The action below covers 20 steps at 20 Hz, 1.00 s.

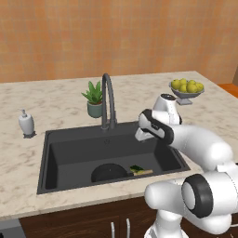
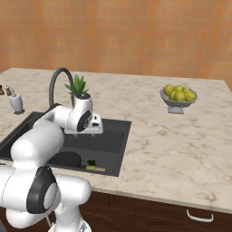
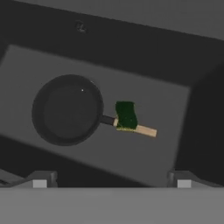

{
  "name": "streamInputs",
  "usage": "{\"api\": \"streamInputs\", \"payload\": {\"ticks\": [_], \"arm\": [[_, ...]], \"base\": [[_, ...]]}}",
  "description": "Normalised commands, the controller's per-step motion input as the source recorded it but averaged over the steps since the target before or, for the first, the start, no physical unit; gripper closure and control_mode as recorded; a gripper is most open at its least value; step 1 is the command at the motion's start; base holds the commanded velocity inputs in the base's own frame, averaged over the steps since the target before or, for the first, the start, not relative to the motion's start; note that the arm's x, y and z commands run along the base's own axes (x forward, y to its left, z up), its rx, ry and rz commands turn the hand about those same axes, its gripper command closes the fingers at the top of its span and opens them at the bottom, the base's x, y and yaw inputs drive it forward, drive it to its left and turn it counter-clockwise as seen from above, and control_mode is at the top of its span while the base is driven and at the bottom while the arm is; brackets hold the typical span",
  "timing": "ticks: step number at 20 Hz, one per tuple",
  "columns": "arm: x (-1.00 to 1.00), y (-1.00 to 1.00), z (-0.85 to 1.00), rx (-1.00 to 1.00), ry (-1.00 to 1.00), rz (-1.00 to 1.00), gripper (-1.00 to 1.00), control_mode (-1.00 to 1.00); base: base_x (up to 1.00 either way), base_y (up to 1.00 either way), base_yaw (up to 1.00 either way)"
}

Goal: Pick the pan and sponge and place them into the sink. Then turn on the water.

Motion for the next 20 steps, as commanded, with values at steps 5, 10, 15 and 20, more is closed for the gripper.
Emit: {"api": "streamInputs", "payload": {"ticks": [5,10,15,20], "arm": [[0.14,0.39,0.24,0.17,-0.23,-0.13,-1.0,-1.0],[0.11,0.4,0.12,0.19,-0.22,-0.21,-1.0,-1.0],[0.2,0.2,0.0,0.18,-0.03,-0.27,-1.0,-1.0],[0.2,-0.05,0.08,0.17,0.07,-0.12,-1.0,-1.0]], "base": [[0.0,0.0,0.0],[0.0,0.0,0.0],[0.0,0.0,0.0],[0.0,0.0,0.0]]}}
